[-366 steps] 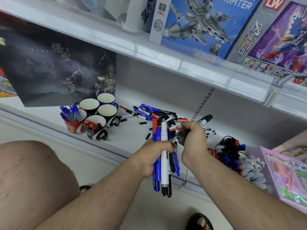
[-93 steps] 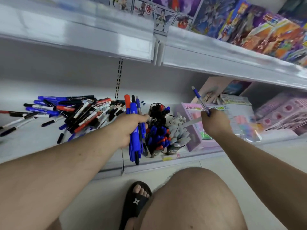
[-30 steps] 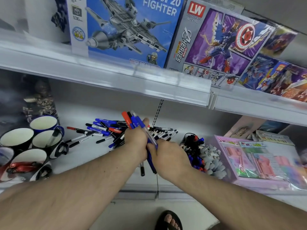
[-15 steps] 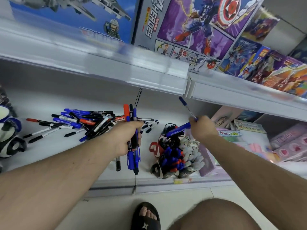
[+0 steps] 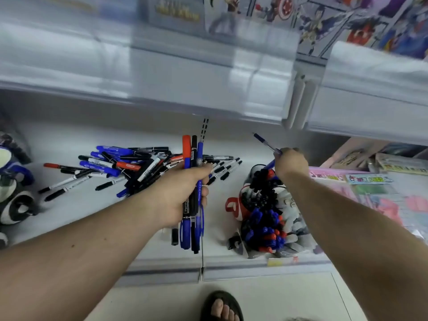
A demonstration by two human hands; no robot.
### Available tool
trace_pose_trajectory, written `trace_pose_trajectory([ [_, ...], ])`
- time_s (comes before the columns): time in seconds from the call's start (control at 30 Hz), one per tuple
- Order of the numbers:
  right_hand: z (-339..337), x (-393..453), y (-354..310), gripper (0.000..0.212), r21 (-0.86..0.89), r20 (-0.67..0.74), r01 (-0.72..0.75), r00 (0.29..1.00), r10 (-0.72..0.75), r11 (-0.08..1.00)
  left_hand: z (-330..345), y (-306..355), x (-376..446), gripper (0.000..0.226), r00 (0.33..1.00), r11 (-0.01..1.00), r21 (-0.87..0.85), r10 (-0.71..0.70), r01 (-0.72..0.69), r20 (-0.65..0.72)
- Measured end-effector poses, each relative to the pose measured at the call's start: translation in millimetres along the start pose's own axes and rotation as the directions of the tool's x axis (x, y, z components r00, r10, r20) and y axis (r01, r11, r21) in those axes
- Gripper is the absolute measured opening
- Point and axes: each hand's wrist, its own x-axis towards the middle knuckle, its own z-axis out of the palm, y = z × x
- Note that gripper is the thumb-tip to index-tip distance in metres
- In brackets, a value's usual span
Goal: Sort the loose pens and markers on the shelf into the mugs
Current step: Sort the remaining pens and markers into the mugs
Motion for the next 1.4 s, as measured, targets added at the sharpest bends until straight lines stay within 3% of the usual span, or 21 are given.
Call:
trace_pose_trajectory([
  [0.1, 22.2, 7.0, -6.2, 0.030, 0.042, 0.071, -0.030, 0.997, 0.027, 0.999, -0.2, -3.2, 0.5, 0.007, 0.999, 1.000, -0.006, 0.024, -0.024, 0.036],
  [0.3, 28.4, 24.7, -11.2, 0.032, 0.125, 0.158, -0.096, 0.985, 0.076, 0.988, -10.4, -9.9, -5.5, 0.014, 0.991, 0.996, 0.083, 0.023, -0.034, 0.132],
  [0.4, 19.8, 22.0, -17.1, 0.037, 0.034, 0.174, -0.105, 0.980, 0.098, 0.994, -18.8, -10.1, -7.6, 0.015, 0.987, 0.988, 0.149, 0.025, -0.048, 0.158],
  [0.47, 7.6, 9.3, -25.5, 0.040, -0.077, 0.124, -0.056, 0.990, 0.065, 0.995, -24.2, -10.2, -9.3, 0.016, 0.983, 0.974, 0.212, 0.044, -0.082, 0.180],
  [0.57, -18.1, -19.7, -41.3, 0.042, -0.121, 0.059, 0.133, 0.990, -0.127, 0.984, -29.3, -9.9, -13.2, 0.015, 0.977, 0.930, 0.346, 0.053, -0.124, 0.208],
  [0.67, -53.8, -66.6, -60.9, 0.048, 0.114, 0.179, 0.286, 0.936, -0.303, 0.951, -32.7, -8.9, -20.5, 0.018, 0.972, 0.871, 0.471, 0.031, -0.140, 0.232],
  [0.8, -89.9, -131.5, -75.2, 0.047, 0.551, 0.330, 0.124, 0.876, -0.352, 0.826, -34.2, -11.9, -30.5, 0.019, 0.951, 0.775, 0.607, -0.023, -0.178, 0.309],
  [0.87, -101.4, -153.4, -75.7, 0.045, 0.642, 0.371, 0.077, 0.840, -0.397, 0.763, -33.2, -13.6, -35.1, 0.021, 0.940, 0.728, 0.658, -0.054, -0.194, 0.336],
  [1.0, -120.5, -189.5, -78.7, 0.050, 0.555, 0.402, 0.218, 0.775, -0.488, 0.803, -27.5, -18.6, -43.6, 0.026, 0.909, 0.619, 0.733, -0.074, -0.281, 0.411],
  [1.2, -136.8, -220.1, -81.4, 0.044, 0.296, 0.352, 0.540, 0.705, -0.616, 0.788, -26.6, -18.2, -59.1, 0.027, 0.902, 0.597, 0.739, -0.057, -0.312, 0.427],
  [1.4, -140.5, -223.1, -84.4, 0.041, 0.444, 0.308, 0.394, 0.777, -0.550, 0.805, -60.4, -9.8, -76.4, 0.023, 0.928, 0.561, 0.780, -0.056, -0.276, 0.369],
])
